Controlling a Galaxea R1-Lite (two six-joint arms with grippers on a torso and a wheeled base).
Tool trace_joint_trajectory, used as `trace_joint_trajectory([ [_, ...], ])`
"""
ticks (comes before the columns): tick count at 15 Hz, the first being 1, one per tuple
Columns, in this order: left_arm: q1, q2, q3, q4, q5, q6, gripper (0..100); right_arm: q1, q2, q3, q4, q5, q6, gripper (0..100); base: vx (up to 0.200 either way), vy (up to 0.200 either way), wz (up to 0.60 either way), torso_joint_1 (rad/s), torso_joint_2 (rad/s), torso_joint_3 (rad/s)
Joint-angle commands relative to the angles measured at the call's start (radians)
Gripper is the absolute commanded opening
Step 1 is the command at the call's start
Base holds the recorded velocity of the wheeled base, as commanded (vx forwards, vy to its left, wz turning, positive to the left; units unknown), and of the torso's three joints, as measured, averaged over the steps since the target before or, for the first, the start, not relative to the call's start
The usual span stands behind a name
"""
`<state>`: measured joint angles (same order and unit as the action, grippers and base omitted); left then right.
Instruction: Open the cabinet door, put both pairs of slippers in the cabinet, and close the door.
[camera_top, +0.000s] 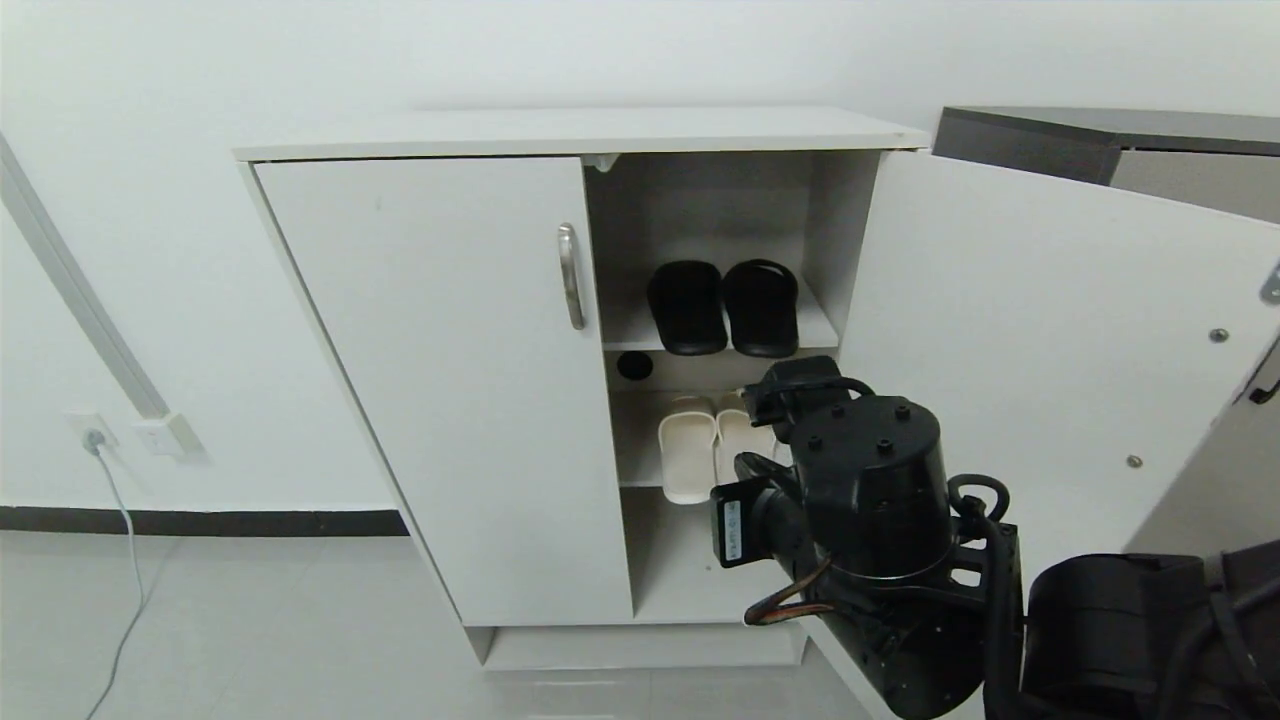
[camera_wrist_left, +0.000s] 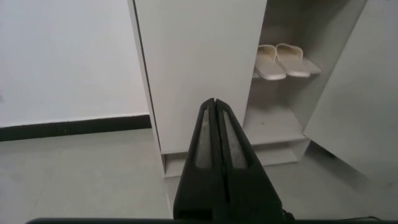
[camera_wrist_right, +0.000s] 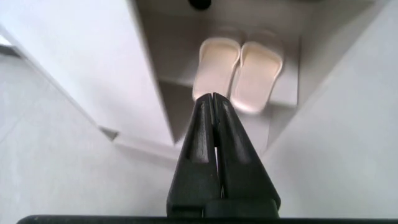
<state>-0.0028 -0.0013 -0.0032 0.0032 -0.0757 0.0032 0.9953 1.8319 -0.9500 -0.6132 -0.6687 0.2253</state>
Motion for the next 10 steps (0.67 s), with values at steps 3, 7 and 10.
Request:
trace_joint_trajectory([
  [3,0.0,0.001,0.0,0.0,0.001,0.0,0,-0.003,0.009,0.019,0.0,0.005,0.0,0,-0.2,0.0,0.0,0.002,0.0,0.002],
  [7,0.0,0.001,0.0,0.0,0.001,-0.002,0,-0.026,0.026,0.031,-0.003,0.008,-0.009,0,-0.15,0.0,0.0,-0.001,0.0,0.003],
  [10,0.0,0.001,0.0,0.0,0.001,-0.002,0,-0.027,0.026,0.033,-0.005,0.008,-0.009,0,0.0,0.0,0.0,0.0,0.0,0.0],
])
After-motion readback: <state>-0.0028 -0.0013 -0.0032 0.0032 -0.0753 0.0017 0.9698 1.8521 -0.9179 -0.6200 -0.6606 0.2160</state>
